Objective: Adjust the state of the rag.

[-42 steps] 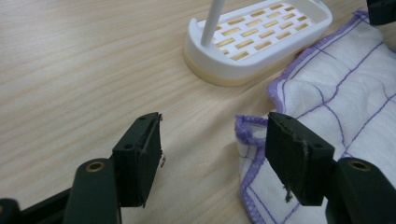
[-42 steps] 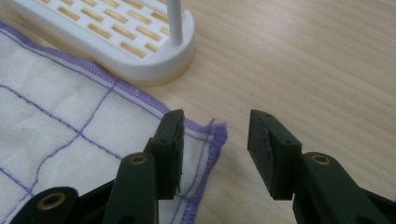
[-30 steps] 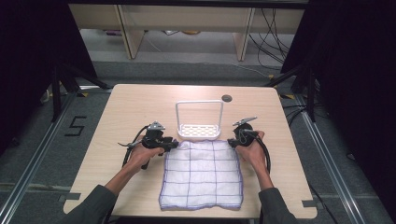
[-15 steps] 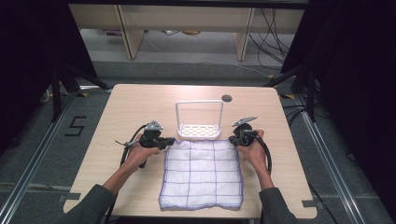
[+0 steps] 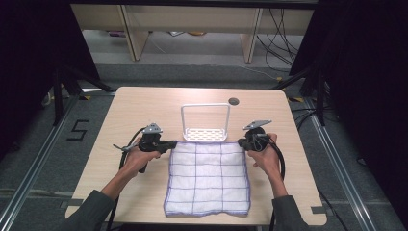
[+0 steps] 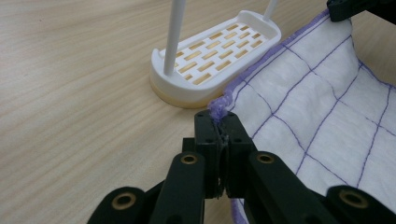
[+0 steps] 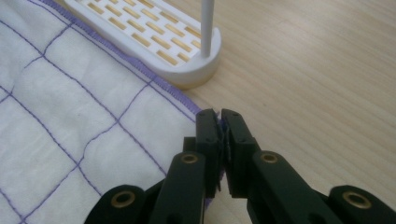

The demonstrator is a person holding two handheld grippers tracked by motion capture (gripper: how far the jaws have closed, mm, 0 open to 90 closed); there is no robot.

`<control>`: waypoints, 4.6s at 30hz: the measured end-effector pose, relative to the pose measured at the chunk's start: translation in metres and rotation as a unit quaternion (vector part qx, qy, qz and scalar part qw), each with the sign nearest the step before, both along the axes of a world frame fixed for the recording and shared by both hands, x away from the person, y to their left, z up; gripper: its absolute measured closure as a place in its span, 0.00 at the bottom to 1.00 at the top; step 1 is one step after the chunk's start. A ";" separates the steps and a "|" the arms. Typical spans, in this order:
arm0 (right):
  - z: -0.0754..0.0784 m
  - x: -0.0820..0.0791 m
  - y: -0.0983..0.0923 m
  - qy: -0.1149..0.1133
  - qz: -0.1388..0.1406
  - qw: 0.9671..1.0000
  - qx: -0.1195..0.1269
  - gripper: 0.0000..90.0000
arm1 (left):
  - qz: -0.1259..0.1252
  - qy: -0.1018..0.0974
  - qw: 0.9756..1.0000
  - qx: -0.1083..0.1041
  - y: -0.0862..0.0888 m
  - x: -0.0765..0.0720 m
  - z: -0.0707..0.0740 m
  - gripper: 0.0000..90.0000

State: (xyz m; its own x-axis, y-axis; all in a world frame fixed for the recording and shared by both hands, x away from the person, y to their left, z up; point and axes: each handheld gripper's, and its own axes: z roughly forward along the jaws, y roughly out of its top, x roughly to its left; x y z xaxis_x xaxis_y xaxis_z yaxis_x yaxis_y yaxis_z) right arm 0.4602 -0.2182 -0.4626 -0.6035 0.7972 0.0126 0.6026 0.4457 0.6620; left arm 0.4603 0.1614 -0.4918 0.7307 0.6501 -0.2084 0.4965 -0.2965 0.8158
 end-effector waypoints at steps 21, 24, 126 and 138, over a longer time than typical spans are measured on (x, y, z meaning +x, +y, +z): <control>0.030 -0.011 -0.004 -0.032 0.015 0.999 0.021 0.96 | -0.005 -0.013 0.999 -0.034 0.010 -0.004 0.022 0.97; 0.035 -0.016 -0.003 -0.037 0.018 0.999 0.023 0.96 | -0.008 -0.020 0.999 -0.034 0.010 -0.009 0.027 0.97; -0.031 -0.185 -0.004 0.038 0.031 0.999 -0.010 0.90 | -0.137 0.004 0.990 0.045 0.001 -0.116 -0.024 0.94; -0.002 -0.116 0.007 0.003 0.069 0.998 -0.016 0.92 | -0.118 0.003 0.993 0.002 0.013 -0.157 -0.006 0.95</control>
State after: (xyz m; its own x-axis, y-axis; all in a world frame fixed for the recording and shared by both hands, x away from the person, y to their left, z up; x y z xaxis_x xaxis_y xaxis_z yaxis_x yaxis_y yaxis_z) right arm 0.3438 -0.2108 -0.4646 -0.7070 0.7072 -0.0063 0.5389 0.5446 0.6426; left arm 0.3032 0.1747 -0.4977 0.8617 0.4618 -0.2104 0.4172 -0.4085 0.8118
